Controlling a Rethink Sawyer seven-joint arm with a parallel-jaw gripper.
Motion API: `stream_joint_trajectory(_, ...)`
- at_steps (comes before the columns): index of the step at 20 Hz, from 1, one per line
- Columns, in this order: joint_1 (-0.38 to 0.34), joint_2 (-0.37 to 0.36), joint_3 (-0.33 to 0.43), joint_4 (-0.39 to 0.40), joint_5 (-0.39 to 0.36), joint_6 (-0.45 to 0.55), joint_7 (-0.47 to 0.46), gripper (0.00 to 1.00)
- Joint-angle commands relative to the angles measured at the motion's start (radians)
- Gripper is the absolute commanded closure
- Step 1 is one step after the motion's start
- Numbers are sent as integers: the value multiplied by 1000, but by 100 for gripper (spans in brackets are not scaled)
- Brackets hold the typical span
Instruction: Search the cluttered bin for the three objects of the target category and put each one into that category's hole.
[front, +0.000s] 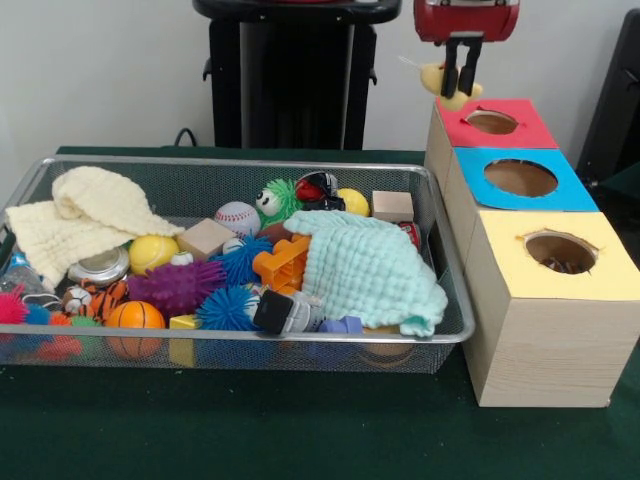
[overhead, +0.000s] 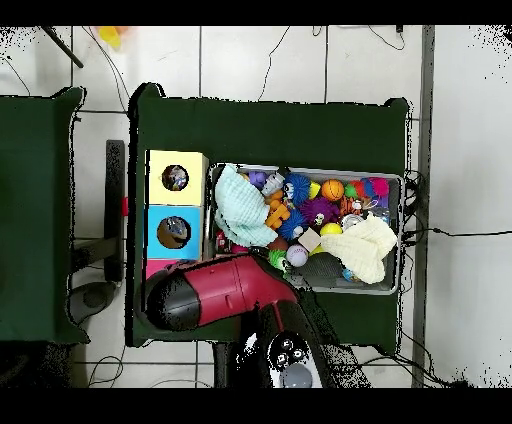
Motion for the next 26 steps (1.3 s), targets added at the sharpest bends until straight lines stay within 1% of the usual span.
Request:
stream_joint_trajectory(1, 78, 18, -133, -49, 1, -15, 254, 100)
stream_joint_trajectory(7, 192, -15, -204, -34, 56, 13, 316, 100)
stream_joint_trajectory(13, 274, 0, -268, -31, 100, -7, 333, 100)
stream_joint_trajectory(16, 285, 27, -289, -33, 117, -45, 311, 100)
stream_joint_trajectory(20, 249, 80, -276, -32, 134, -115, 244, 100)
stream_joint_trajectory(22, 253, 102, -281, -34, 139, -148, 241, 100)
stream_joint_trajectory(26, 270, 121, -296, -38, 153, -175, 240, 100)
